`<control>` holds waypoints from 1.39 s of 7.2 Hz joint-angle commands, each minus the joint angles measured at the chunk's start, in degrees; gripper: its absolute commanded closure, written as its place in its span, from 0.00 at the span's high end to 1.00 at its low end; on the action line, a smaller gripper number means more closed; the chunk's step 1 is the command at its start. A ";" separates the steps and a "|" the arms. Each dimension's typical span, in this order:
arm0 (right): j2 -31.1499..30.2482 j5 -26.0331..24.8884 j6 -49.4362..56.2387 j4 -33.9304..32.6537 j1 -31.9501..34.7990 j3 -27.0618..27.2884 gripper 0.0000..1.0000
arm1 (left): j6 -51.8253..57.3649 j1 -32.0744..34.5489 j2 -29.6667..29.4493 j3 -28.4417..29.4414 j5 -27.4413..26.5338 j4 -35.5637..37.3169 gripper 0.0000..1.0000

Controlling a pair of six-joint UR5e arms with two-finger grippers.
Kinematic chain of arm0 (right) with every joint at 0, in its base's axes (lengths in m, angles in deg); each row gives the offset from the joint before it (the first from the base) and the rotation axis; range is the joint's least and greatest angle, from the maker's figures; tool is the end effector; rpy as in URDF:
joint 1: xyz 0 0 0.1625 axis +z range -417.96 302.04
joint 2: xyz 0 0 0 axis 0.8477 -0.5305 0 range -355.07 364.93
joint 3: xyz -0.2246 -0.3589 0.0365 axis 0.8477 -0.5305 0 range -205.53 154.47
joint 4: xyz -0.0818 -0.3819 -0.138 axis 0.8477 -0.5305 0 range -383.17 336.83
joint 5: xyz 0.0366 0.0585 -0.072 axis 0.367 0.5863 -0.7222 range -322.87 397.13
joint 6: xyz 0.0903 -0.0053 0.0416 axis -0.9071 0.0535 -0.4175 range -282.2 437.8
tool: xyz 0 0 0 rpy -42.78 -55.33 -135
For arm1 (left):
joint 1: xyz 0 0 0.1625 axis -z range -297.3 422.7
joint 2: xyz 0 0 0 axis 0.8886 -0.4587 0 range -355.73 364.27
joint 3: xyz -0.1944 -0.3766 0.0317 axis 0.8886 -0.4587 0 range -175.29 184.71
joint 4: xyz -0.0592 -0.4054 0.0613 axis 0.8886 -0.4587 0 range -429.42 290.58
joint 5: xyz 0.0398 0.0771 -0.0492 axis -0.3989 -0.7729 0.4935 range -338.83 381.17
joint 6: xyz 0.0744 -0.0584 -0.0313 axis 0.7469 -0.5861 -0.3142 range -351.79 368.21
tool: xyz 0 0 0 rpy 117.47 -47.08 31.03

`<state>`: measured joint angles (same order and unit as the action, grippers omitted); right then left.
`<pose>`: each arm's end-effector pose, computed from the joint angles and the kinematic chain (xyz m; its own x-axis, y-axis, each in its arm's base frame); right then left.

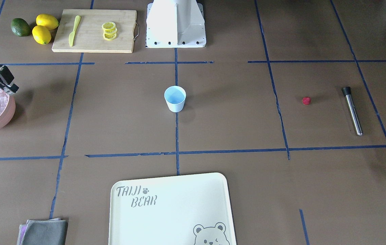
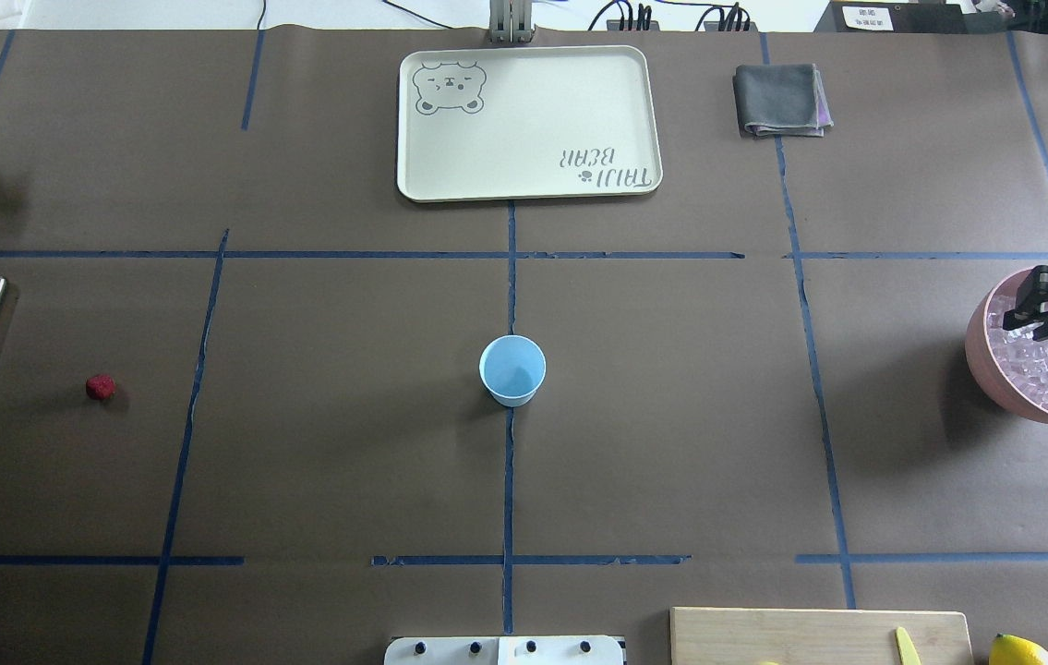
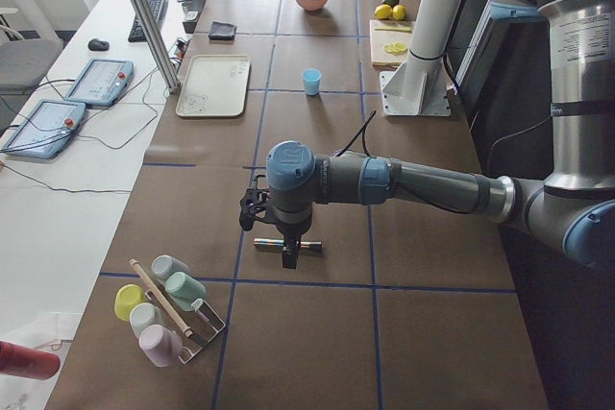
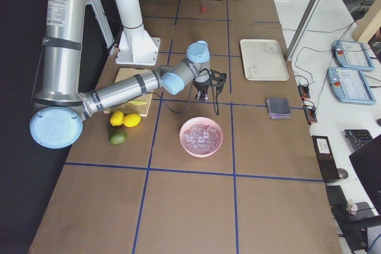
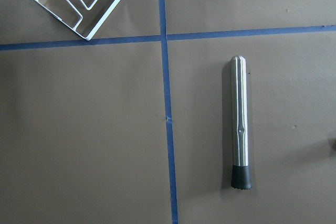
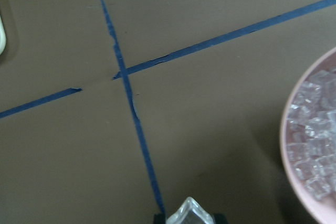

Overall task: Mash ice and strawberries in cup
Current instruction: 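Carry the ice to the light-blue cup and release it inside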

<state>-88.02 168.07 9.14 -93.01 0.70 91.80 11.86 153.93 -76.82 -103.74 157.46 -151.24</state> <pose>-0.1807 -0.4276 0.4087 0.4930 0.2813 0.8233 -0.2435 0.9531 -0.1799 -0.0704 -0.4209 0.5838 0.6912 0.0662 -0.7196 -0.0228 0.9973 0.0699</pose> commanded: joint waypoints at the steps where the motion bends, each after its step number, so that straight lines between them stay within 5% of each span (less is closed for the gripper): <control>1: 10.54 0.20 -13.53 -0.20 -7.98 -0.08 0.00 | -0.13 0.00 -0.11 -0.18 0.21 0.00 1.00; 2: 15.90 -0.68 -19.86 -0.90 -12.20 -0.87 0.00 | 0.21 0.09 0.06 -0.36 0.47 -0.09 1.00; 6: 37.98 -19.56 -31.96 -9.17 -27.96 -13.32 0.01 | 0.13 0.09 0.06 -1.15 0.65 -0.09 1.00; 10: 40.64 -22.40 -32.67 -9.17 -31.05 -17.38 0.04 | 0.13 0.09 0.06 -1.76 0.56 -0.09 1.00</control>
<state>-48.78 145.92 -23.43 -102.11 -30.04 76.00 11.99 154.02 -76.76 -105.42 158.02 -151.33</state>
